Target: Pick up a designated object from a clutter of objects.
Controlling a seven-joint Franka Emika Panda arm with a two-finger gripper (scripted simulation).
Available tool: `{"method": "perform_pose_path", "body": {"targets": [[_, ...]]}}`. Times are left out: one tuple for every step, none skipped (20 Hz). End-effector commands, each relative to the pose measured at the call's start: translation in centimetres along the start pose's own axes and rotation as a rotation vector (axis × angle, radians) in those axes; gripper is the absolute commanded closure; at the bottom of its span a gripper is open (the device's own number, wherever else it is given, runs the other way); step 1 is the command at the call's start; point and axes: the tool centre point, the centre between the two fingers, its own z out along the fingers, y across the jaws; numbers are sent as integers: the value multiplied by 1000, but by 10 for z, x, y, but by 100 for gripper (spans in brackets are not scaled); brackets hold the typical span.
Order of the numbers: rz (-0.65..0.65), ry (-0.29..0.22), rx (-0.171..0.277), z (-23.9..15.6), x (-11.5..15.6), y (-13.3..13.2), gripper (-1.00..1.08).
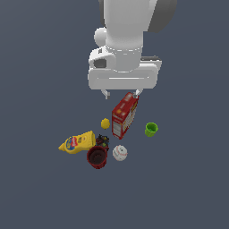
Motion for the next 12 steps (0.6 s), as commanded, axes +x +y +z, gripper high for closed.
{"method": "perform_pose_path", "body": {"targets": [[0,0,0,0,0,0,-20],[0,1,0,0,0,0,-20],[-2,3,-2,-1,1,0,-20],[-3,7,-4,-3,2,0,-20],[-6,12,-6,-5,3,0,-20],[-8,16,-8,-7,3,0,-20],[-10,19,-9,-8,3,0,-20],[-10,21,-10,-9,3,0,-20],[-10,21,-10,-9,3,0,-20],[-10,20,-10,-9,3,0,-20],[-9,18,-9,-8,4,0,-20],[-8,17,-9,-8,4,0,-20]]}}
